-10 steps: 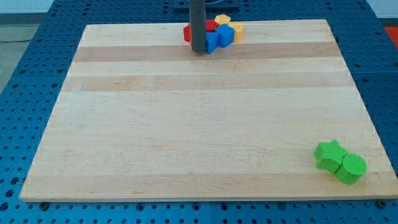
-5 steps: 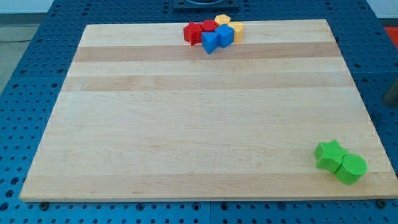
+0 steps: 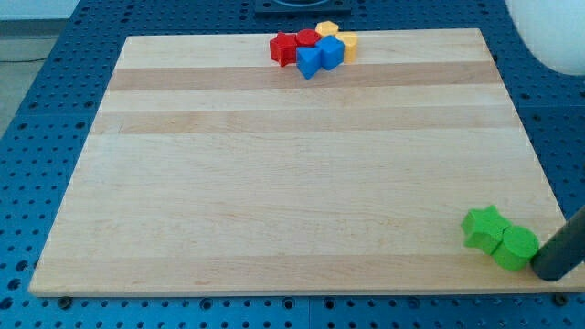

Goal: Push green star into red star at the top center

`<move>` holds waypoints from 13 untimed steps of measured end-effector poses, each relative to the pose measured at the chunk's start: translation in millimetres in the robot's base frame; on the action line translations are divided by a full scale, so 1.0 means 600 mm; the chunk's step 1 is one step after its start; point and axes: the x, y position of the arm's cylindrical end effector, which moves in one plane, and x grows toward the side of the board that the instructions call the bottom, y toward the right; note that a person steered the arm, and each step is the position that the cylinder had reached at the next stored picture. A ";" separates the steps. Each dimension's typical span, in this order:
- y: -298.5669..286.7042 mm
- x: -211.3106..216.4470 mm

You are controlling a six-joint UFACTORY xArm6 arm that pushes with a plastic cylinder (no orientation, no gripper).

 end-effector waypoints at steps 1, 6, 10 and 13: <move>-0.021 -0.026; -0.208 -0.190; -0.310 -0.261; -0.396 -0.459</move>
